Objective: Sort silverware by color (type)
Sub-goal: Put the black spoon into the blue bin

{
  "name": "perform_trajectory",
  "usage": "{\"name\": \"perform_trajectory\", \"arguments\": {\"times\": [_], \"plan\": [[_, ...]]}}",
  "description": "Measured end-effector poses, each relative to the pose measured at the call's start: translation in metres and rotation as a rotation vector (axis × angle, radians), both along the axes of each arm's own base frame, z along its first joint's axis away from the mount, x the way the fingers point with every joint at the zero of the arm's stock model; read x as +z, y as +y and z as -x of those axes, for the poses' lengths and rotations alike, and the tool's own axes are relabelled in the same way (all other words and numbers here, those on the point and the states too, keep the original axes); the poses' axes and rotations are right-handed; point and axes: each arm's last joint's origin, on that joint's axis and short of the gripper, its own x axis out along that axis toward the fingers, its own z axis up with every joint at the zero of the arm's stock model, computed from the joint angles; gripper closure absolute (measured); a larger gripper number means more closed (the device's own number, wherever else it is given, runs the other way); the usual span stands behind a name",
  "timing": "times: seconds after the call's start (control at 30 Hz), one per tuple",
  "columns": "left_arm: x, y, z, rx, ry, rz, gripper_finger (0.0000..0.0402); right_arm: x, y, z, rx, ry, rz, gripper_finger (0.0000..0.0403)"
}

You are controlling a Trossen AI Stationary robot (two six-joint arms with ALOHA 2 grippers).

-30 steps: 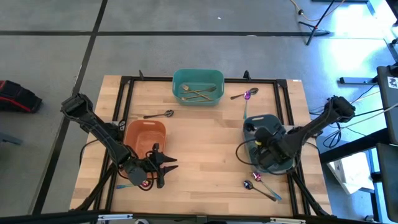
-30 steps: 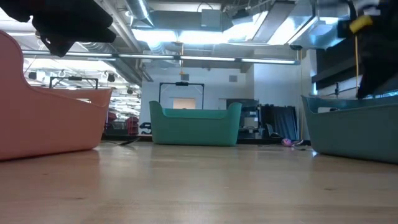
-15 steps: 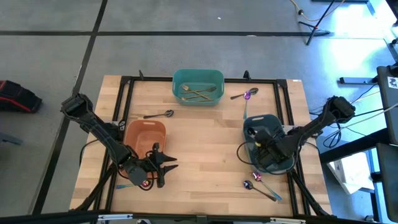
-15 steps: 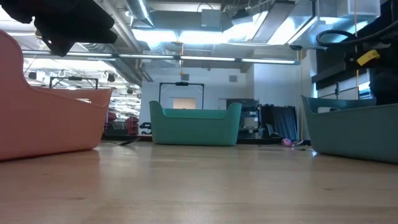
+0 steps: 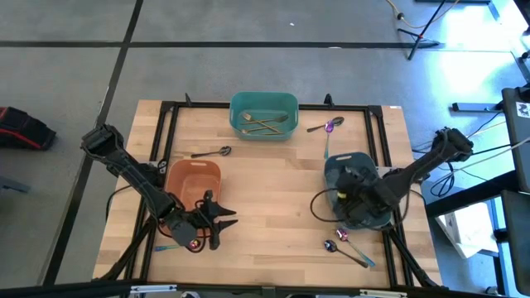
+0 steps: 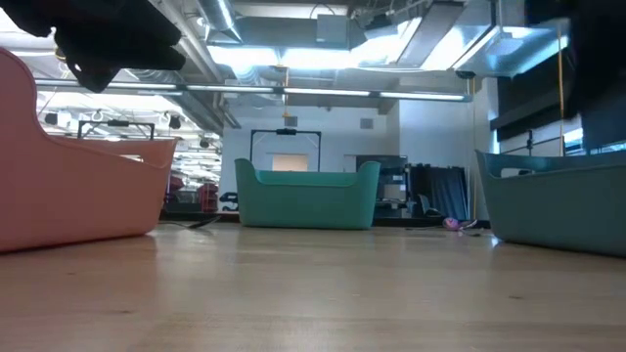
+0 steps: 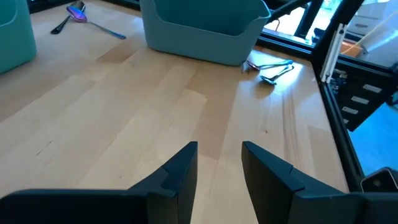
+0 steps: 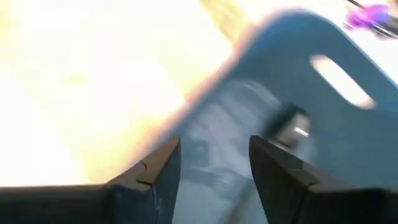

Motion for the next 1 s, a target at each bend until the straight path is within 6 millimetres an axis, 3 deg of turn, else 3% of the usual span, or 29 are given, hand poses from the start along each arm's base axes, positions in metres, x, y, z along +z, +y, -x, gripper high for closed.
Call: {"name": "perform_trajectory", "arguments": {"times": [0.13,0.27,0.4,0.6,1.0], "plan": [[0.0,0.001,-0.001,0.006,0.0,-0.004,0.028,0.028,0.021,-0.014,0.13,-0.164,-0.155,0.0222],[0.0,0.007,-0.005,0.026,0.002,0.0,0.028,0.034,0.056,-0.021,0.288,-0.297,-0.319,0.0222],[-0.001,0.01,-0.009,0.011,0.018,0.017,0.028,0.024,0.088,-0.019,0.387,-0.303,-0.392,0.0222],[-0.001,0.011,-0.009,0.008,0.021,0.018,0.028,-0.006,0.124,-0.009,0.415,-0.17,-0.437,0.0222],[-0.001,0.011,-0.009,0.01,0.025,0.012,0.028,-0.061,0.156,0.005,0.349,0.052,-0.379,0.0222]]}}
